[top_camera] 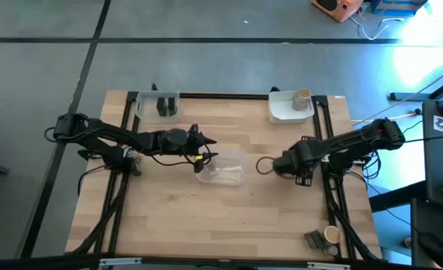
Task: Sort spices by type
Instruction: Put the gold seasoning bottle into the white bin
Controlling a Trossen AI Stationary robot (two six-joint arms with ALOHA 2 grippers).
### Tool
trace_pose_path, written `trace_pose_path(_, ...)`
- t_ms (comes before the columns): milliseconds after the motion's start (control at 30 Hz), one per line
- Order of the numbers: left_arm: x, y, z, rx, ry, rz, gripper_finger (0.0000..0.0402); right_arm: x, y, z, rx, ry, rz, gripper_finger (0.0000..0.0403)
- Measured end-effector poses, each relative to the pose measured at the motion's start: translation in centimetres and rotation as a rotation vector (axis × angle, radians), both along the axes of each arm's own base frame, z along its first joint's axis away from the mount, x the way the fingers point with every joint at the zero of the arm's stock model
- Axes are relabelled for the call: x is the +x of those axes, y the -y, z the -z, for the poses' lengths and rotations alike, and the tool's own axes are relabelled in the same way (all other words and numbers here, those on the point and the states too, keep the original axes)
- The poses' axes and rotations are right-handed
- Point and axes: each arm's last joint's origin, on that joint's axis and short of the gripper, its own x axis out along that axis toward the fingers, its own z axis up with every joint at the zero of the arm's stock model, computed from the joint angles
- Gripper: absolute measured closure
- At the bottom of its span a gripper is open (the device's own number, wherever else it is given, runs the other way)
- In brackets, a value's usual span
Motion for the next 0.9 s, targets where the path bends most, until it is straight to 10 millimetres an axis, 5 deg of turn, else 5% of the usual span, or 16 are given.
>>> trace_pose_path(500, -0.4, 0.4, 0.9, -0.022, -0.1, 0.006, 0.0188, 2.0, 7.5, -5.5, -0.197, 0.162, 0.106, 0.0123)
trace_pose_path(900, -0.4, 0.4, 0.9, -0.023, -0.103, 0.005, 0.0188, 0.8, 14.8, -5.8, -0.318, 0.178, 0.221, 0.0123)
